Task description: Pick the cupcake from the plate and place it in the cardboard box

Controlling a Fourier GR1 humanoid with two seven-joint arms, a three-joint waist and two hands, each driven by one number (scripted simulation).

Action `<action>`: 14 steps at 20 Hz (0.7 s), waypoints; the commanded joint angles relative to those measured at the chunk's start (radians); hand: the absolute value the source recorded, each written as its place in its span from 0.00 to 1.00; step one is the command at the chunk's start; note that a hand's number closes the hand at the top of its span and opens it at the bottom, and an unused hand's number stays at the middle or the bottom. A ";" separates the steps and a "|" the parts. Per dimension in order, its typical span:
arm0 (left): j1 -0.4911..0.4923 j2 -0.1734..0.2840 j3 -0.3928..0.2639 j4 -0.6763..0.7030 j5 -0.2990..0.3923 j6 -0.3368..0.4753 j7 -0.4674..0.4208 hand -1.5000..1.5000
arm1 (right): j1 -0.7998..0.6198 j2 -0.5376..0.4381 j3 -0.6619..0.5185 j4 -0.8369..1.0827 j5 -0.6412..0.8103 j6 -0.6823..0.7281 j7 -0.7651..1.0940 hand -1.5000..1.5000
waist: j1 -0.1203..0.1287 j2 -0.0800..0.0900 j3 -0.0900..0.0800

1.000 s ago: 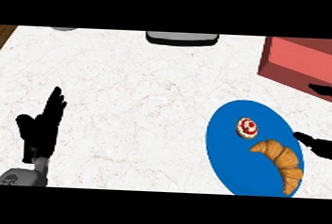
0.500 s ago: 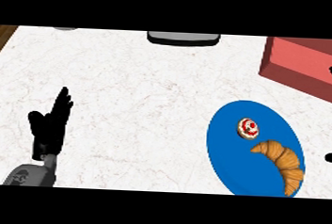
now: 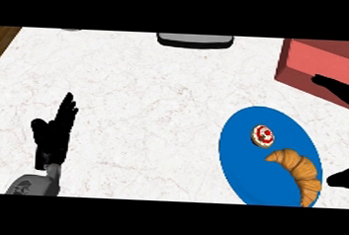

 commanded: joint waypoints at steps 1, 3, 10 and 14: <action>-0.011 0.014 0.008 -0.065 -0.009 0.000 0.065 0.50 | -0.038 0.027 0.059 -0.018 0.031 0.069 0.135 0.00 | 0.000 0.000 0.001; -0.031 0.005 0.016 -0.020 -0.015 -0.001 0.061 0.50 | -0.062 0.077 0.133 0.005 0.097 0.065 0.184 0.00 | 0.001 0.001 0.001; -0.026 -0.019 0.046 0.015 -0.030 -0.053 0.017 0.50 | -0.123 0.225 0.145 0.013 0.114 0.166 0.326 0.00 | -0.002 0.001 0.001; 0.033 -0.048 0.050 -0.027 -0.050 -0.037 0.008 0.50 | -0.096 0.317 0.187 -0.030 0.203 0.159 0.378 0.00 | -0.002 0.000 0.001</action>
